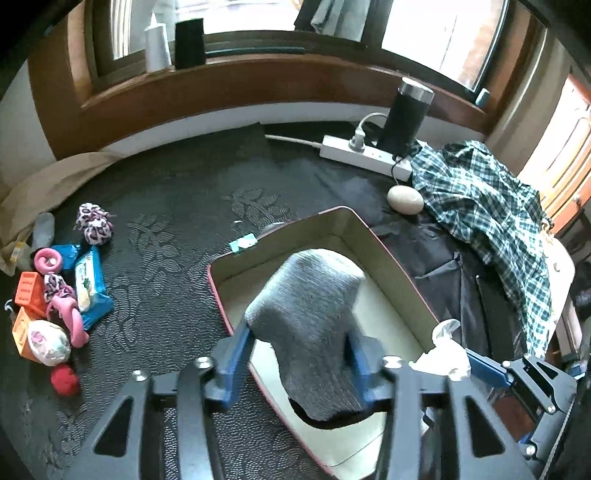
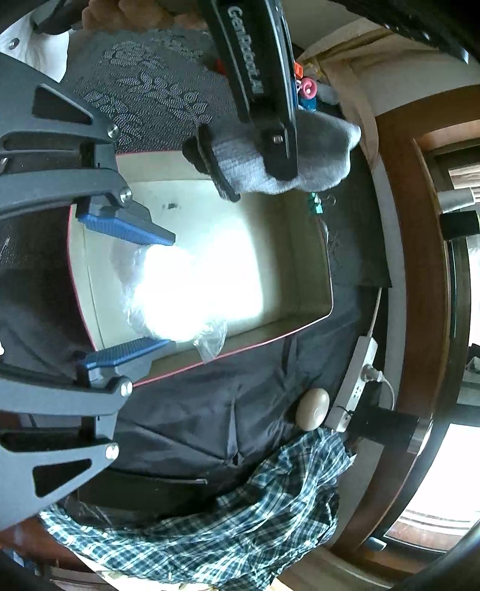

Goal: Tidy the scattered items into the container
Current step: 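Carry sock and bundle over the cardboard box and open both grippers, then withdraw both grippers from the box back toward the toy pile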

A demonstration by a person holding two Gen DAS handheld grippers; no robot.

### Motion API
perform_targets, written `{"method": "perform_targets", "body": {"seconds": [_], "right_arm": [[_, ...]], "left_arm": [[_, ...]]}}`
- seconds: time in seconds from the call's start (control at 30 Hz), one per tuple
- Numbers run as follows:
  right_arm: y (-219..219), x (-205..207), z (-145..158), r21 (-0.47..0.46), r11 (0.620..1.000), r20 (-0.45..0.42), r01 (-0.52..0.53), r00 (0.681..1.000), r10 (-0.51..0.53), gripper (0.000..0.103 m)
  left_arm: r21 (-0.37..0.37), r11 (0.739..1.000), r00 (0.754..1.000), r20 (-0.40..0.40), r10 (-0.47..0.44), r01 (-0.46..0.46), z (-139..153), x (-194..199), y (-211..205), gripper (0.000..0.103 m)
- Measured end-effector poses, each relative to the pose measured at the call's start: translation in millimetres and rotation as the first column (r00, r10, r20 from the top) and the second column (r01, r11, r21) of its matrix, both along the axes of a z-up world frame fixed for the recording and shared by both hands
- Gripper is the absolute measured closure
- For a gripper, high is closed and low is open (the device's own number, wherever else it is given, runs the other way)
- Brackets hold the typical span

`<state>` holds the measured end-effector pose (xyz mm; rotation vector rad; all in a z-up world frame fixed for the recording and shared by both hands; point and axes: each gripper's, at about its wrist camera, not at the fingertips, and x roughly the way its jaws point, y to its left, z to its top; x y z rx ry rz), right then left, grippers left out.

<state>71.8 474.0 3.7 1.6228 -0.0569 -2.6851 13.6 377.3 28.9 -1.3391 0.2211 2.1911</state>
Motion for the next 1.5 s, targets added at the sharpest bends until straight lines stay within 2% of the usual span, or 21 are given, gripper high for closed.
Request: {"method": "perform_targets", "body": {"seconds": [0.07,0.1,0.2,0.53,0.9,1.5], "right_arm": [[2.8,1.1,-1.0,-0.001,1.000,0.005,0.001,1.000,-0.001,0.047],[4.1,1.6,-1.5,-0.002,1.000,0.007,0.002,1.000,-0.002,0.046],[5.5,2.3,-2.0,-0.006,1.000,0.009,0.004,1.000,-0.003,0.041],[-7.2,-4.2,1.9,-0.005,0.999,0.006,-0.047,0.999,0.047,0.040],[-48.2,-16.4,14.7,0.012,0.988,-0.015,-0.152,0.988,0.152,0.026],[-151.6,-38.9,29.8,0.027,0.936,-0.015,-0.351,0.936,0.351,0.025]], "left_arm": [[-0.002,1.000,1.000,0.010,-0.003,0.003,-2.0,0.0,4.3,0.036],[-0.002,1.000,1.000,0.014,-0.005,0.005,-2.7,0.2,5.7,0.035],[0.000,1.000,1.000,0.005,-0.006,0.006,-0.8,1.0,6.2,0.035],[0.012,0.998,0.998,-0.013,0.058,-0.057,7.6,-5.5,-17.5,0.035],[0.029,0.981,0.981,-0.007,0.194,-0.194,13.9,-23.0,-74.7,0.035],[0.021,0.930,0.931,0.010,0.366,-0.366,14.9,-37.2,-179.9,0.035]]}}
